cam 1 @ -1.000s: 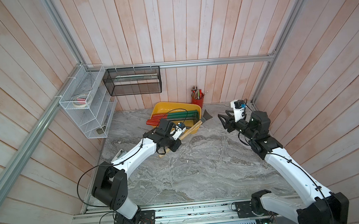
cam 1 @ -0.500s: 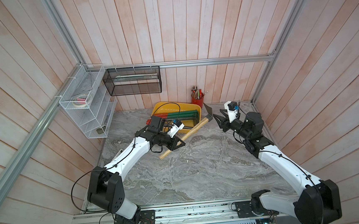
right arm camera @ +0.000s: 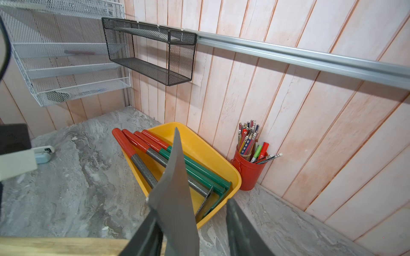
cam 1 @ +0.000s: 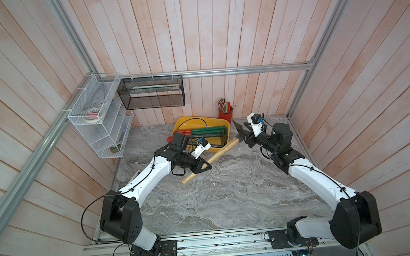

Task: Put the small hoe into the storage box
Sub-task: Place the hoe in the storage box.

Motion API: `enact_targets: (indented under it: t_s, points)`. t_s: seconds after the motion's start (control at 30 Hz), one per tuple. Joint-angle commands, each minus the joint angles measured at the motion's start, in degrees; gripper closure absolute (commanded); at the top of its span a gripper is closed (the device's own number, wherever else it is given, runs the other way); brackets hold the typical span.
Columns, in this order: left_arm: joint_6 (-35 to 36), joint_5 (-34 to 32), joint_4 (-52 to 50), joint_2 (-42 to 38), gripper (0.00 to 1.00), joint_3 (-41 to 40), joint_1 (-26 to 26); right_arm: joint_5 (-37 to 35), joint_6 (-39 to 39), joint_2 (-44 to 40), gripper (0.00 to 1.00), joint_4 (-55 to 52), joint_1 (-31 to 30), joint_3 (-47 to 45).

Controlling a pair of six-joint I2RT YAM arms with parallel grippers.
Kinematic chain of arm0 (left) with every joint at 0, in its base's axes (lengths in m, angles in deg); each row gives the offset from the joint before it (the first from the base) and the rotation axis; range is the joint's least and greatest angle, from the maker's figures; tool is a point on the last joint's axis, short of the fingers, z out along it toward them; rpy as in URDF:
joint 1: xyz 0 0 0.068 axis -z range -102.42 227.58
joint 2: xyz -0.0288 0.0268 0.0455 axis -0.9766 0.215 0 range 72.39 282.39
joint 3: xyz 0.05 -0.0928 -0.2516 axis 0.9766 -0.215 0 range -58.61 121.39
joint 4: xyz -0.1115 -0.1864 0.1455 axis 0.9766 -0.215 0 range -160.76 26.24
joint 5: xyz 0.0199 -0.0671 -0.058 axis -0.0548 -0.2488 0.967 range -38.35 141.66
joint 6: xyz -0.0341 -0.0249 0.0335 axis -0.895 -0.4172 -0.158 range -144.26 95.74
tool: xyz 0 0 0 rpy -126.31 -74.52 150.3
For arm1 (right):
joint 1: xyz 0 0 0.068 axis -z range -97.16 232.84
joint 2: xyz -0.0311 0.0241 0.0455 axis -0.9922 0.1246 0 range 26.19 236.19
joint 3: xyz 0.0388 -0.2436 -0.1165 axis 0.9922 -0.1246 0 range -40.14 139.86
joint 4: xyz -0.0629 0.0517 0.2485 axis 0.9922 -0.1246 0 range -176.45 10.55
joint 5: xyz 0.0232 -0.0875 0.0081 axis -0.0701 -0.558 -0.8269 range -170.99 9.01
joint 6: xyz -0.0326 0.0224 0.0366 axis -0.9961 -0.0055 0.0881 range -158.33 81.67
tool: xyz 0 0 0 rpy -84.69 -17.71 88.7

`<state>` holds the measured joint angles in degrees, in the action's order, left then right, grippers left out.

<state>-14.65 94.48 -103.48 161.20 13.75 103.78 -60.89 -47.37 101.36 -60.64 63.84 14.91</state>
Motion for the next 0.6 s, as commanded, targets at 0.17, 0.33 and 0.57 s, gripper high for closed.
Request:
enact_targets:
  t_s: [0.17, 0.33, 0.57]
  points:
    - [1.83, 2.86, 2.98, -0.57, 1.00, 3.59, 1.74, 3.81, 1.01, 3.64, 1.00, 0.92, -0.70, 5.09]
    - [1.64, -0.03, 3.45, -1.19, 1.00, 2.62, 1.99, 4.37, 2.29, 5.04, 1.00, 2.07, -1.94, 5.77]
    - [-0.82, -9.23, 10.11, -5.72, 0.56, -0.89, 1.52, 0.29, 3.36, 6.24, 1.00, 0.34, -2.21, 6.40]
